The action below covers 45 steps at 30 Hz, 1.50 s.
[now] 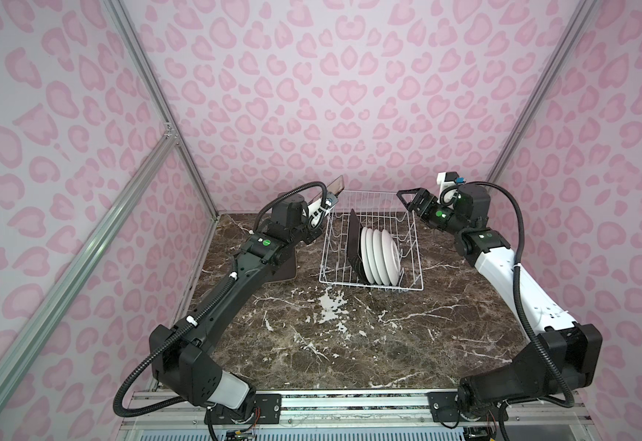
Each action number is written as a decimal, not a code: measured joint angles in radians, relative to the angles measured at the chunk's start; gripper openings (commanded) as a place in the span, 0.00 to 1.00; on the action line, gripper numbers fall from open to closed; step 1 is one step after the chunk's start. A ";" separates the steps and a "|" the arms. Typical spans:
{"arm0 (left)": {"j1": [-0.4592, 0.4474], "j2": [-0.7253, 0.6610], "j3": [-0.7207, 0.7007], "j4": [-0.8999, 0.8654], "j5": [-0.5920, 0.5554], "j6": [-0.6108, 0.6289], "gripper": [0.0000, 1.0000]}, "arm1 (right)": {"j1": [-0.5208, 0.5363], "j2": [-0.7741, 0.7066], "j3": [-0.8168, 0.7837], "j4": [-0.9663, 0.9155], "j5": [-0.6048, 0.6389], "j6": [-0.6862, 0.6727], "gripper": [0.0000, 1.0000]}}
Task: Unload the plates from the dish rack
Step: Pick up a plate from the dish rack.
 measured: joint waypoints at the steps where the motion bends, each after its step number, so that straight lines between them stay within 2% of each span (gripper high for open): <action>1: -0.003 -0.002 -0.010 0.009 -0.001 0.020 0.04 | 0.011 0.011 0.012 0.000 -0.003 0.008 0.99; 14: -0.082 -0.018 -0.164 0.193 -0.054 0.291 0.04 | 0.098 0.101 0.126 0.014 -0.022 0.038 0.98; 27: -0.124 -0.022 -0.249 0.378 -0.083 0.415 0.04 | 0.143 0.176 0.189 -0.044 -0.034 0.054 0.90; 43: -0.166 -0.021 -0.283 0.464 -0.084 0.472 0.04 | 0.164 0.229 0.209 -0.077 -0.062 0.087 0.67; 45: -0.169 -0.021 -0.284 0.467 -0.084 0.473 0.04 | 0.166 0.232 0.209 -0.080 -0.068 0.086 0.62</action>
